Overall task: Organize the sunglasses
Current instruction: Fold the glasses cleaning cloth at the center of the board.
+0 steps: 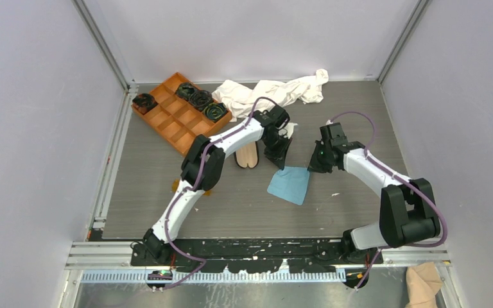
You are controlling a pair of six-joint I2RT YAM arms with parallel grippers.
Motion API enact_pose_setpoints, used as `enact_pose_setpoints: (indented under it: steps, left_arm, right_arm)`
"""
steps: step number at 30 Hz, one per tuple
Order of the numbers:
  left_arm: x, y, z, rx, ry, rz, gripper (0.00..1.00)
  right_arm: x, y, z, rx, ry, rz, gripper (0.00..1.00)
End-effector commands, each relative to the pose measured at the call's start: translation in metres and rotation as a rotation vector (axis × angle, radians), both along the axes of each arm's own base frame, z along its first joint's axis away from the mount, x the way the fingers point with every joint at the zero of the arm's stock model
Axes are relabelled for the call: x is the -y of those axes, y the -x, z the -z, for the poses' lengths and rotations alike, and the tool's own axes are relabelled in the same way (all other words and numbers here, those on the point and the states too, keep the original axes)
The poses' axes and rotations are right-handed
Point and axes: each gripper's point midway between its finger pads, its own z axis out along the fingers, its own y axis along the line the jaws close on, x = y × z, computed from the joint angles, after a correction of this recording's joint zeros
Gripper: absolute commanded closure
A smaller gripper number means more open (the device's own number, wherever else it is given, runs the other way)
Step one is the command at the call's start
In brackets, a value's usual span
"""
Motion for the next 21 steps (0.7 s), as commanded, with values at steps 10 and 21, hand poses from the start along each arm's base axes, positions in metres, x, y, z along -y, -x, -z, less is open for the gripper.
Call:
enact_pose_setpoints:
  steps: [10,21]
  left_arm:
    - [0.001,0.008,-0.053,0.073,0.092,0.008,1.00]
    - [0.004,0.006,-0.062,0.090,0.112,0.007,1.00]
  right_arm:
    - [-0.008,0.020,-0.009,0.011,-0.032,-0.047,0.99]
    - [-0.011,0.030,-0.012,0.023,-0.042,-0.058,0.99]
